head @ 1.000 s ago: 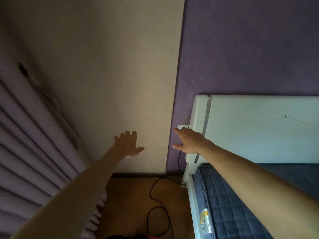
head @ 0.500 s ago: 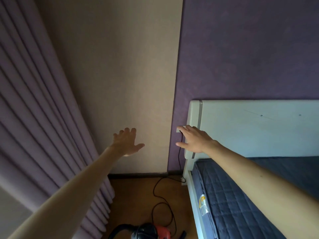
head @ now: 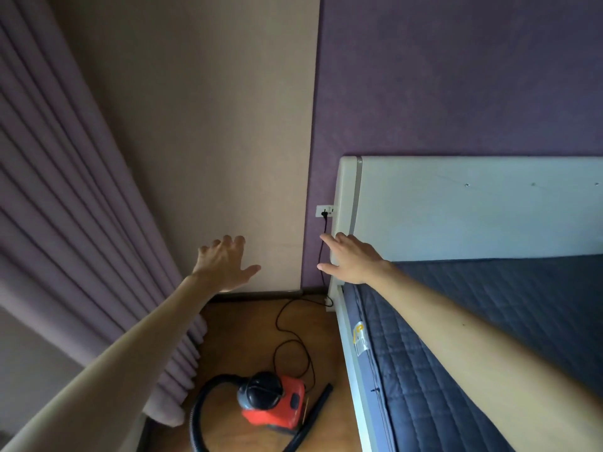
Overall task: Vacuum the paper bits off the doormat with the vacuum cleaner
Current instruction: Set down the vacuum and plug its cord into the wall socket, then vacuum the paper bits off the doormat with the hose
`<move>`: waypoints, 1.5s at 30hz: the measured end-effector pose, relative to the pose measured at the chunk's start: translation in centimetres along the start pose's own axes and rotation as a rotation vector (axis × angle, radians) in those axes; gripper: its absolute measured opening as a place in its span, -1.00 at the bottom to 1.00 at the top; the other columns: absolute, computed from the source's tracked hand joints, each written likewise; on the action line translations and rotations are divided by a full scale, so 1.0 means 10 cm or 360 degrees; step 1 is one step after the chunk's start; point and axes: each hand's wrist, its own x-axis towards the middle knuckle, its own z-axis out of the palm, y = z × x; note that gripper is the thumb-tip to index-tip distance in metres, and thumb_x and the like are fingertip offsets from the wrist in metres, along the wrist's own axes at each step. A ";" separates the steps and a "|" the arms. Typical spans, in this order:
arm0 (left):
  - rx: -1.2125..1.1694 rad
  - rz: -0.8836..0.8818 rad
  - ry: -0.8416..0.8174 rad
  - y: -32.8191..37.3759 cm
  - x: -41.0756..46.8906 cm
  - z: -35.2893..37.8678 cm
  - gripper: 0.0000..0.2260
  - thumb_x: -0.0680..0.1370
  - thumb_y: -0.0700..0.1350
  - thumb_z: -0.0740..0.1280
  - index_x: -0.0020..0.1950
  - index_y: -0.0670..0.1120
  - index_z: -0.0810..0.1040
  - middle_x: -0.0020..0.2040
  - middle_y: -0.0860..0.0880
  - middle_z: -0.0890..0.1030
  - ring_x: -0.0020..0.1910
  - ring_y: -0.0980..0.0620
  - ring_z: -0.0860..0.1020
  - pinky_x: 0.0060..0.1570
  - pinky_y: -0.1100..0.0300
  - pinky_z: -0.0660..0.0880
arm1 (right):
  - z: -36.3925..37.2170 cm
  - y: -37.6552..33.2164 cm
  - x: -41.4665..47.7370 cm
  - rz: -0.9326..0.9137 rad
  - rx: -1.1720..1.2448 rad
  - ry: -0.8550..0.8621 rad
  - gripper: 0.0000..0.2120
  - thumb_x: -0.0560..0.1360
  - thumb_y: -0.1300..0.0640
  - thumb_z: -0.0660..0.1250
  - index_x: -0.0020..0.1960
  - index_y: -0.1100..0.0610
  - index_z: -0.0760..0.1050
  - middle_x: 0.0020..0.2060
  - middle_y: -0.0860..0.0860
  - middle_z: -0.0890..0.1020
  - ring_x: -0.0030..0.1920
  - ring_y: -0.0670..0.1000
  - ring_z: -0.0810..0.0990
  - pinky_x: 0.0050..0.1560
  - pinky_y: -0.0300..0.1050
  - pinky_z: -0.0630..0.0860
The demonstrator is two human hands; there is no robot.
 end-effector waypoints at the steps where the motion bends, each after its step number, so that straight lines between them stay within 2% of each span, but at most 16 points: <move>1: -0.0006 -0.0011 -0.0024 0.02 -0.04 0.06 -0.36 0.55 0.33 0.21 0.47 -0.05 0.28 0.37 -0.11 0.44 0.31 -0.13 0.46 0.31 -0.10 0.37 | 0.07 0.00 -0.02 -0.0012 0.0003 -0.0008 -0.34 0.56 -0.22 0.20 0.53 0.04 0.08 0.32 0.13 0.43 0.24 0.16 0.46 0.02 0.06 0.54; 7: 0.0005 -0.0038 -0.0169 0.14 -0.21 0.44 -0.39 0.54 0.31 0.24 0.45 -0.04 0.30 0.38 -0.09 0.43 0.33 -0.13 0.44 0.31 -0.10 0.37 | 0.50 0.04 -0.04 -0.0096 0.0035 -0.0068 -0.36 0.55 -0.23 0.20 0.49 0.07 0.13 0.23 0.14 0.48 0.18 0.17 0.51 0.01 0.12 0.57; 11: 0.0013 -0.0028 -0.0317 0.22 -0.25 0.78 -0.36 0.54 0.30 0.24 0.49 -0.04 0.26 0.44 -0.10 0.37 0.40 -0.14 0.38 0.39 -0.13 0.31 | 0.85 0.08 -0.04 -0.0068 0.0095 -0.0154 -0.37 0.57 -0.20 0.19 0.51 0.06 0.10 0.29 0.13 0.45 0.22 0.19 0.50 0.04 0.11 0.53; 18: 0.0015 -0.0105 -0.0550 0.41 -0.35 1.51 -0.36 0.53 0.30 0.25 0.48 -0.05 0.27 0.40 -0.13 0.40 0.37 -0.15 0.41 0.32 -0.14 0.32 | 1.64 0.17 -0.02 -0.0086 0.0168 -0.0319 -0.40 0.56 -0.19 0.22 0.47 0.10 0.18 0.28 0.16 0.45 0.27 0.21 0.44 0.12 0.12 0.46; 29: -0.0086 -0.0126 -0.0969 0.49 -0.63 2.83 -0.44 0.53 0.30 0.24 0.36 -0.06 0.33 0.33 -0.14 0.43 0.32 -0.17 0.42 0.26 -0.14 0.36 | 3.02 0.23 -0.40 0.0089 0.0304 -0.0774 -0.41 0.57 -0.18 0.19 0.47 0.09 0.15 0.29 0.14 0.43 0.28 0.20 0.42 0.08 0.06 0.44; 34: -0.0126 -0.0074 -0.1107 0.55 -0.75 3.47 -0.31 0.54 0.29 0.24 0.52 -0.07 0.18 0.53 -0.17 0.24 0.46 -0.19 0.29 0.40 -0.18 0.26 | 3.61 0.17 -0.59 0.0137 0.0369 -0.0813 -0.45 0.59 -0.14 0.18 0.46 0.11 0.18 0.26 0.14 0.45 0.27 0.18 0.44 0.04 0.05 0.48; 38: -0.0123 -0.0026 -0.1178 0.60 -0.87 3.99 -0.40 0.52 0.30 0.26 0.40 -0.06 0.29 0.36 -0.13 0.41 0.34 -0.16 0.41 0.31 -0.13 0.34 | 4.13 0.12 -0.74 0.0177 0.0430 -0.0805 -0.50 0.58 -0.12 0.20 0.40 0.13 0.24 0.23 0.13 0.46 0.25 0.17 0.45 0.02 0.05 0.50; 45: -0.0194 -0.0042 -0.1299 0.59 -1.03 4.84 -0.44 0.52 0.27 0.28 0.35 -0.07 0.34 0.29 -0.12 0.45 0.28 -0.15 0.44 0.24 -0.08 0.36 | 4.95 0.05 -0.92 0.0175 0.0443 -0.0975 -0.44 0.57 -0.13 0.22 0.44 0.12 0.19 0.27 0.13 0.45 0.23 0.15 0.46 0.03 0.04 0.52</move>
